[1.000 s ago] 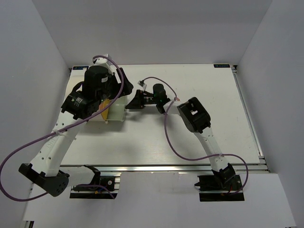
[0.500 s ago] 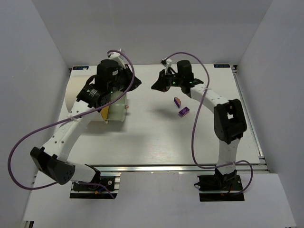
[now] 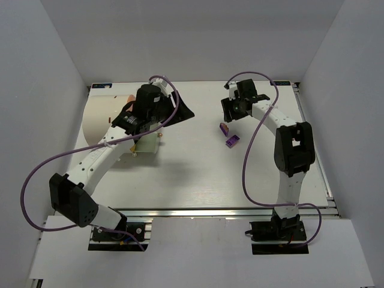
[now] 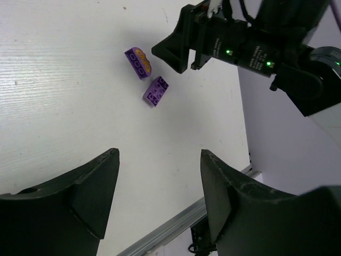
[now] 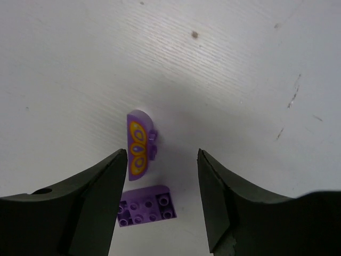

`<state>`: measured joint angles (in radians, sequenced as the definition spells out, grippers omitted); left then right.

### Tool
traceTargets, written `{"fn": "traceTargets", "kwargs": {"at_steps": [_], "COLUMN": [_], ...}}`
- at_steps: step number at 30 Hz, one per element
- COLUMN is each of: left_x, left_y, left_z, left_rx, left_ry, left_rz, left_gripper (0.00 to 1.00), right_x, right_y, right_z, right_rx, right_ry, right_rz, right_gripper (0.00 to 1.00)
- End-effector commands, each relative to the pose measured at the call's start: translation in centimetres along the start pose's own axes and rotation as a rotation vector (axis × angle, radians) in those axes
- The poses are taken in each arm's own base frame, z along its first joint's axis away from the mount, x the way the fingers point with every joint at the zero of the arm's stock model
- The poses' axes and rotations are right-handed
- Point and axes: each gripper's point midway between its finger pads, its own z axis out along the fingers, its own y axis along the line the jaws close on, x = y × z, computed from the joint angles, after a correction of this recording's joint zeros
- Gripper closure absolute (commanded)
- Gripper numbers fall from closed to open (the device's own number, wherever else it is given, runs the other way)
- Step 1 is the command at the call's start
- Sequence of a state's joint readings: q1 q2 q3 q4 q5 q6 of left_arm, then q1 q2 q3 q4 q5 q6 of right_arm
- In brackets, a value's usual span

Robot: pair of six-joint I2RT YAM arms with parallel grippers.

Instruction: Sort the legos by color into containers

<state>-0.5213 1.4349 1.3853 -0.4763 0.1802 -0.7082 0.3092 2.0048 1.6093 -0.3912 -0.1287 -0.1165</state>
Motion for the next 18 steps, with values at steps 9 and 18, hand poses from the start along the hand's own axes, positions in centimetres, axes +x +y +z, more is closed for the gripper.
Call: {"fn": "traceTargets", "kwargs": {"at_steps": [9, 18], "left_x": [-0.7, -0.7], "left_y": [-1.9, -1.5], "left_z": [-4.1, -5.4], "left_rx": [0.073, 0.059], "left_ry": [-0.079, -0.106], "left_rz": [0.017, 0.018], "left_gripper": [0.24, 0.24], "right_x": [2.1, 4.4], "right_y": [1.2, 0.8], "right_z": [1.0, 4.2], "right_rx": [-0.079, -0.066], "right_ry": [0.154, 0.204], "right_rz": [-0.039, -0.010], "right_gripper": [0.28, 0.34]}}
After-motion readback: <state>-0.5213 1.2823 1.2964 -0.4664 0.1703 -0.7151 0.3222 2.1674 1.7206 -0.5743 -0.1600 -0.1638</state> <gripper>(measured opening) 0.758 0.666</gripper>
